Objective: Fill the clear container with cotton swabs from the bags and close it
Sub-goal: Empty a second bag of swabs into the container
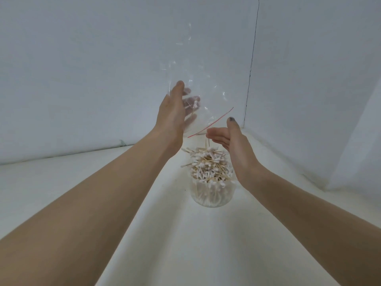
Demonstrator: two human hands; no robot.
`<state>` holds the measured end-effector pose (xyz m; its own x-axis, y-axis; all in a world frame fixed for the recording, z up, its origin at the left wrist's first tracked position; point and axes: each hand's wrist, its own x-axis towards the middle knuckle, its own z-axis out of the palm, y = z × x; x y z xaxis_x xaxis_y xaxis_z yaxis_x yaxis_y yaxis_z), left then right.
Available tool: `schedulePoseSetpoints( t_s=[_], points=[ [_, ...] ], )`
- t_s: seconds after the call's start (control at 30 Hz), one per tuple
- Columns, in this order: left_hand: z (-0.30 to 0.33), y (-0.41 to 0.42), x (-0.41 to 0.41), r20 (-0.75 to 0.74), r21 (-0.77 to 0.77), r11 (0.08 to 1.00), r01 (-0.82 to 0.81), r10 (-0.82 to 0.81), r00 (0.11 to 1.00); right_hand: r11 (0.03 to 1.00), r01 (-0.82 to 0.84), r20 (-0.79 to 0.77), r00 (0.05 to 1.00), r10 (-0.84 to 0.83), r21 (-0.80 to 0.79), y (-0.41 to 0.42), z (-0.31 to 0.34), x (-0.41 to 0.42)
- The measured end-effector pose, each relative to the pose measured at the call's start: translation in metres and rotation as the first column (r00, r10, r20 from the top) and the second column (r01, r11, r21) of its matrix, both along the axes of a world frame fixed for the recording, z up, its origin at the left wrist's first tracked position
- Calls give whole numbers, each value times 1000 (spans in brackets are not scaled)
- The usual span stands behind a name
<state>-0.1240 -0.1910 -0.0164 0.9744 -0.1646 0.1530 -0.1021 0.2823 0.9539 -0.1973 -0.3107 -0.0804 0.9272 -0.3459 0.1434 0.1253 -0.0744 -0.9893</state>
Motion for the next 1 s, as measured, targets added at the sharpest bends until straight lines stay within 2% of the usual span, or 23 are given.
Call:
schedulePoseSetpoints(
  t_s=[0.1,0.27,0.4,0.57,0.73,0.83,0.93,1.0],
  points=[
    [3,-1,-2,35,40,999,15,-16,999,998,-17,21,1000,18,-62,-1,0,2],
    [5,-1,-3,10,14,999,38,-38,999,999,23,114,993,-26,22,-4,7,4],
    [1,4,-6,-1,9,998,62,-62,998,999,43,138,990,-44,12,-6,7,-3],
    [-10,9,-12,81,78,994,80,-86,993,997,-81,116,990,82,-10,-5,8,-8],
    [-16,5,-16,116,164,981,99,-119,986,926,-326,114,944,309,192,4,16,-3],
    [-18,3,-16,119,166,982,95,-115,986,883,-436,97,900,425,176,4,21,-2],
    [-17,4,-13,105,128,990,54,-68,992,882,-446,62,895,442,150,2,22,-4],
    [-16,5,-10,87,98,994,51,-60,994,926,-367,19,930,367,86,-1,22,-5]
  ],
)
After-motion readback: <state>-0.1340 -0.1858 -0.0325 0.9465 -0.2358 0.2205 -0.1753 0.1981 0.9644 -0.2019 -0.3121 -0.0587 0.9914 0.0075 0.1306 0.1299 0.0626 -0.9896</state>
